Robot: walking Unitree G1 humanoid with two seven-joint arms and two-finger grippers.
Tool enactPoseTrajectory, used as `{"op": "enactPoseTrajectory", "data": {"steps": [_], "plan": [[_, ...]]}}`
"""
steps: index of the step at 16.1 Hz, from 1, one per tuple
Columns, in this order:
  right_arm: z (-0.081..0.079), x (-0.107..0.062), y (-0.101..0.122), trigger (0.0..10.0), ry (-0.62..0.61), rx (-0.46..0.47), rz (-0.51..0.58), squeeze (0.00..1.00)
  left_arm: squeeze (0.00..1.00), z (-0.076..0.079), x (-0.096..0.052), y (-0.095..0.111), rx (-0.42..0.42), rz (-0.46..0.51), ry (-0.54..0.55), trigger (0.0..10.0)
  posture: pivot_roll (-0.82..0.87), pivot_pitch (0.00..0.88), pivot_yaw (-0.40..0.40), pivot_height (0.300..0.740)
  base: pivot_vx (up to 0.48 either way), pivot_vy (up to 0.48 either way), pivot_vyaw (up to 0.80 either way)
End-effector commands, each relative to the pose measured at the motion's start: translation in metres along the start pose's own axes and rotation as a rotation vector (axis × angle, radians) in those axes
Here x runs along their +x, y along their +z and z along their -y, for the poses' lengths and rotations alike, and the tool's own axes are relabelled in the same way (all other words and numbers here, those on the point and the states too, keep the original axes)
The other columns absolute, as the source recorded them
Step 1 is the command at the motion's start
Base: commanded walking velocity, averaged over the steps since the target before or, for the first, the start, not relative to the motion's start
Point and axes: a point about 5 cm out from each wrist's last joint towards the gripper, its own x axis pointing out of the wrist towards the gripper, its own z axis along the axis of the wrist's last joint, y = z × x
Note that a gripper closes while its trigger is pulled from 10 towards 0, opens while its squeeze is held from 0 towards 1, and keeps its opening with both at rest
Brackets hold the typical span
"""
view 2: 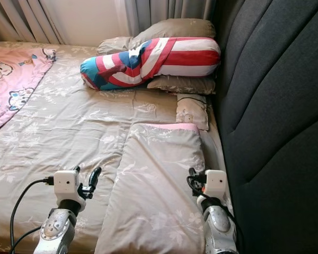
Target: Clean up the room
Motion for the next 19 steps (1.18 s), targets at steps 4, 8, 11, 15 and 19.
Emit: {"op": "enactPoseTrajectory", "data": {"steps": [4, 8, 11, 15, 19], "plan": [[-0.0026, -0.0015, 0.0005, 10.0, 0.011, 0.011, 0.013, 0.0, 0.0, 0.0019, 0.0014, 0.0023, -0.009, 0.002, -0.007, 10.0, 0.01, 0.125, -0.064, 0.691, 0.0, 0.0, 0.0], [-0.0027, -0.001, 0.0016, 10.0, 0.008, 0.009, 0.009, 0.0, 0.0, 0.0022, 0.0012, 0.0016, -0.01, 0.001, -0.008, 10.0, 0.01, 0.123, -0.066, 0.691, 0.0, 0.0, 0.0], [-0.0036, -0.0001, 0.0011, 10.0, 0.012, 0.002, -0.003, 0.0, 0.0, 0.0026, 0.0011, 0.002, -0.008, 0.001, -0.011, 10.0, 0.02, 0.123, -0.068, 0.691, 0.0, 0.0, 0.0], [-0.0055, 0.0003, 0.0003, 10.0, 0.016, 0.009, -0.006, 0.0, 0.0, 0.0031, 0.0007, 0.0015, -0.008, 0.0, -0.011, 10.0, 0.02, 0.121, -0.07, 0.663, 0.0, 0.0, 0.0], [-0.0093, 0.0011, -0.0005, 10.0, 0.035, 0.004, -0.015, 0.0, 0.0, 0.003, 0.0004, 0.0014, -0.009, 0.002, -0.008, 10.0, 0.02, 0.119, -0.07, 0.663, 0.0, 0.0, 0.0]]}}
